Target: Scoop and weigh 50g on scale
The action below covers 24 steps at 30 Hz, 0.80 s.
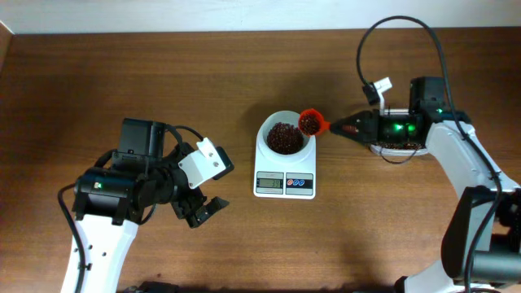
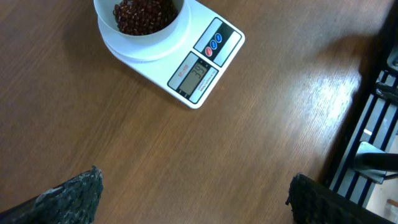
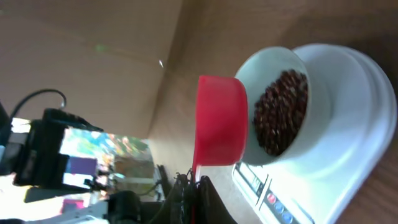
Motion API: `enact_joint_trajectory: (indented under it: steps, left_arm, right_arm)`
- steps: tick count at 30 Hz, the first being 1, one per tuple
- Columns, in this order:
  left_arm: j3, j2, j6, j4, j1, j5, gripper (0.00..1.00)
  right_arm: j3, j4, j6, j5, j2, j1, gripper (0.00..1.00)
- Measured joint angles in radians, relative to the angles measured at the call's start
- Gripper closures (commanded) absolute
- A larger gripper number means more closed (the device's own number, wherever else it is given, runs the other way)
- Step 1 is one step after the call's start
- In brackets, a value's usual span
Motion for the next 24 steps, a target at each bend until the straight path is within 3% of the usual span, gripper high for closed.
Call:
enact_joint_trajectory:
  steps: [10,24]
  left_arm:
    - [0.000,0.000,0.000,0.000,0.000,0.000,0.01]
    - [0.000,0.000,0.000,0.000,0.000,0.000,0.01]
  right_arm:
    - [0.002,0.129,-0.046,0.180,0.000,0.119,0.96]
    - [0.022,0.135,-0.105,0.435,-0.039,0.221,0.96]
